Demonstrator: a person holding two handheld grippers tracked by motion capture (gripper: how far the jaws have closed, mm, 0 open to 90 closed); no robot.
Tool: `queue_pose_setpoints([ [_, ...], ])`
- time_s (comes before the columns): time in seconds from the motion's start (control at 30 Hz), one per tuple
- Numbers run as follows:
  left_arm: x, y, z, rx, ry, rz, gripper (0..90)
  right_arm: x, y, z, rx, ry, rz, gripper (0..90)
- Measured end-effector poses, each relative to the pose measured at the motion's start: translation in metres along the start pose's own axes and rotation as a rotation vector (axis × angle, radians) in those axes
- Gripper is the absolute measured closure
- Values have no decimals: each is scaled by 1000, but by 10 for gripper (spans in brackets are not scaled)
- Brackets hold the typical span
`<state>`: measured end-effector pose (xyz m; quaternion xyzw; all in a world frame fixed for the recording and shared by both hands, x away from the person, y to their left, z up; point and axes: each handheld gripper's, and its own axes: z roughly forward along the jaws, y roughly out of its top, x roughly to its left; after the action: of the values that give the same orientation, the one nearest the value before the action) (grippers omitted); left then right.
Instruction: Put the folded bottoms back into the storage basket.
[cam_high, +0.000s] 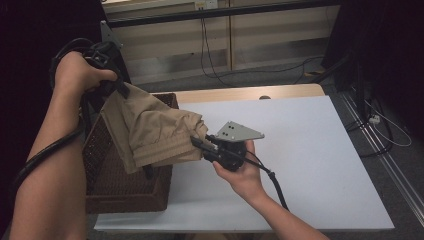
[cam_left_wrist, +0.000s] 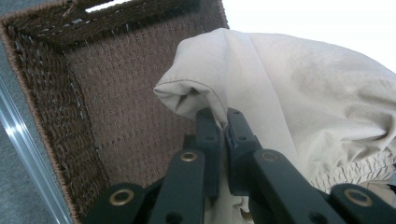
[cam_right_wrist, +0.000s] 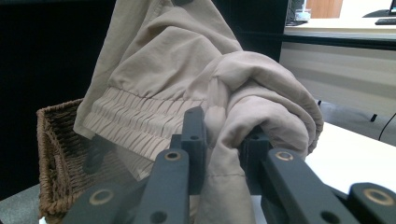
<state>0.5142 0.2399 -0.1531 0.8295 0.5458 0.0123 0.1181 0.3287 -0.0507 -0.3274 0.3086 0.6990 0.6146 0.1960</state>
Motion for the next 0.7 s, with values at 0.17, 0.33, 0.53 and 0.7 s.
queue_pose_setpoints([
  [0.17,7,-2,0,-2,1,-3,864,3,1,6,5,6,2,771],
  [0.33,14,-5,-1,-4,-1,-7,864,7,1,12,7,14,-1,771],
  [0.53,22,-8,1,-7,-3,-12,864,11,1,17,12,14,-9,771],
  [0.7,26,-10,2,-8,-1,-14,863,14,1,20,15,18,-18,770],
])
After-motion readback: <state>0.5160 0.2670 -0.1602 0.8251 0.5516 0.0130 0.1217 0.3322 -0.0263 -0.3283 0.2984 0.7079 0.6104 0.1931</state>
